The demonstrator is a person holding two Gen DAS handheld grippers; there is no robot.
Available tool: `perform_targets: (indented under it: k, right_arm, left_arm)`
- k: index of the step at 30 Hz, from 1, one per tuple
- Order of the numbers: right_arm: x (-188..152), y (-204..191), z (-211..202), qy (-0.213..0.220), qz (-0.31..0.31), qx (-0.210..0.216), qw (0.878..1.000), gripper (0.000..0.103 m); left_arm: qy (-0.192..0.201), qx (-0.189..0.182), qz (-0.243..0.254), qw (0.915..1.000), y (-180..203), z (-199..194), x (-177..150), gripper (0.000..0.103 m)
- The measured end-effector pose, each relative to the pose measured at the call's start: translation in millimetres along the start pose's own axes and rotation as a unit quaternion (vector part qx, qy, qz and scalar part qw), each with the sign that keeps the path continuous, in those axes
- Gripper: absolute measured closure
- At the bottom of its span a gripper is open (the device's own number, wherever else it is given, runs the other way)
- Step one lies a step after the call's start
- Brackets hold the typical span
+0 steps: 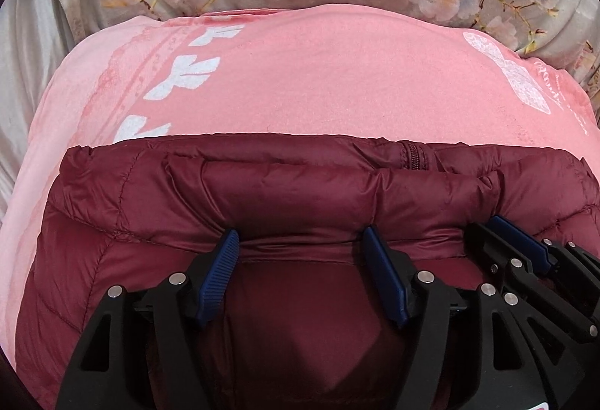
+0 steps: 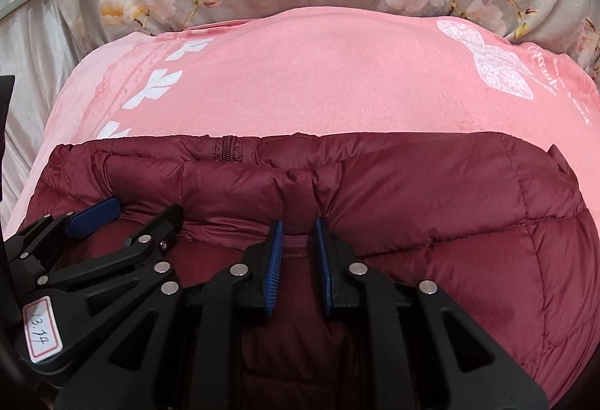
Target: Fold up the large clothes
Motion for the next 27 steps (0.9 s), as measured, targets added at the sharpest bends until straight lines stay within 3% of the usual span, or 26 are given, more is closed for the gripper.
perform_targets:
  k: [23,24,25,26,27]
  right_arm:
    - [5,11,-7,0.011,0.039,0.009,0.999,0.086]
    - [8,18,-20,0.031,0.047,-0.01,0.998,0.074]
    - [11,25,-37,0.055,0.054,-0.031,0.997,0.042]
    - [12,30,-54,0.081,0.059,-0.044,0.994,0.028]
    - [12,30,-66,0.096,0.058,-0.046,0.993,0.022]
  left_arm:
    - [0.01,0.013,0.005,0.9999,-1,1,3,0.031]
    - [0.008,0.008,0.003,0.9999,-3,-2,2,0.03]
    - [0.005,0.005,-0.001,1.0,-6,-8,1,0.03]
    - [0.005,0.005,-0.004,1.0,-8,-15,-1,0.03]
    - [0.006,0.007,-0.01,0.9999,-12,-25,-3,0.03]
Point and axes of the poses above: each gripper's, at about its wrist camera, not at the fingertips, and z roughly the way its jaws point, y to its right, x to its top, the point moved 9 cm from there along z, roughly the way its jaws point, and after that the axes turned 11 degrees about -x, right-handed, at the moved point
